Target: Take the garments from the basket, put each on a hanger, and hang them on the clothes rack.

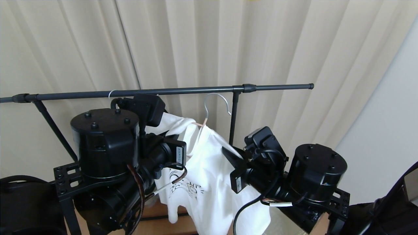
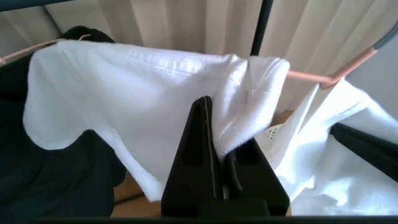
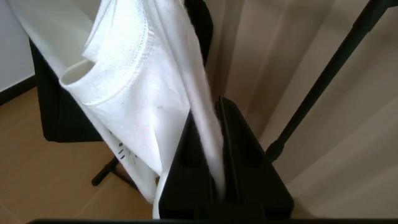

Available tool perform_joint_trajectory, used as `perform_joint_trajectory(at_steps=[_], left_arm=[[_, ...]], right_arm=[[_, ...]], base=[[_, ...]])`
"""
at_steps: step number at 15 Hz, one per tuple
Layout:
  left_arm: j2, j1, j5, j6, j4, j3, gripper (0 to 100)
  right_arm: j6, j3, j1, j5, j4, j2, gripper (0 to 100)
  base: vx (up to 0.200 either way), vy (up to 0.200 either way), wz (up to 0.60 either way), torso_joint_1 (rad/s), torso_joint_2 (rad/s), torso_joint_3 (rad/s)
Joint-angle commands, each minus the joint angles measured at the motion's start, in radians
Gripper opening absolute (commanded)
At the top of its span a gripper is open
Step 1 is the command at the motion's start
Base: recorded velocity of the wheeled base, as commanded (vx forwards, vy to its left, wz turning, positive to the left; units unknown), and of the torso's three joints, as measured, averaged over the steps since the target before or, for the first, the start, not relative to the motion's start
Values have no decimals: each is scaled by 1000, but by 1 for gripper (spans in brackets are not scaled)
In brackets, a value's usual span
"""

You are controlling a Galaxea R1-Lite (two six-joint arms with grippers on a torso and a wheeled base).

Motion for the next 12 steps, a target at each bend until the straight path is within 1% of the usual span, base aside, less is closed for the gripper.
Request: perform_joint_trajectory(at_steps=[1, 5, 6, 8, 10, 11, 12], left_arm=[[0, 0, 1, 0, 0, 10, 0], [3, 0, -6, 0, 0, 24, 0], [3, 0, -12, 0, 0, 24, 100], [-5, 0, -13, -5, -10, 27, 100], [-31, 7, -16, -3, -27, 58, 100], [-71, 26, -49, -5, -41, 98, 100], [-86, 30, -64, -5, -49, 112, 100]], right_arm=[[-1, 1, 1, -1, -13, -6, 0], [-4, 20, 4, 0, -37, -32, 0], [-4, 23, 4, 0, -37, -38, 0], [-4, 26, 3, 0, -37, -41, 0], [-4, 24, 1, 2, -37, -43, 0], [-4, 24, -8, 8, -39, -46, 0], [-4, 26, -16, 16, -39, -47, 0]], base=[[0, 0, 0, 0, 0, 0], [0, 0, 0, 0, 0, 0], [0, 0, 0, 0, 0, 0], [0, 0, 0, 0, 0, 0], [0, 0, 0, 0, 0, 0], [0, 0, 0, 0, 0, 0], [0, 0, 0, 0, 0, 0]])
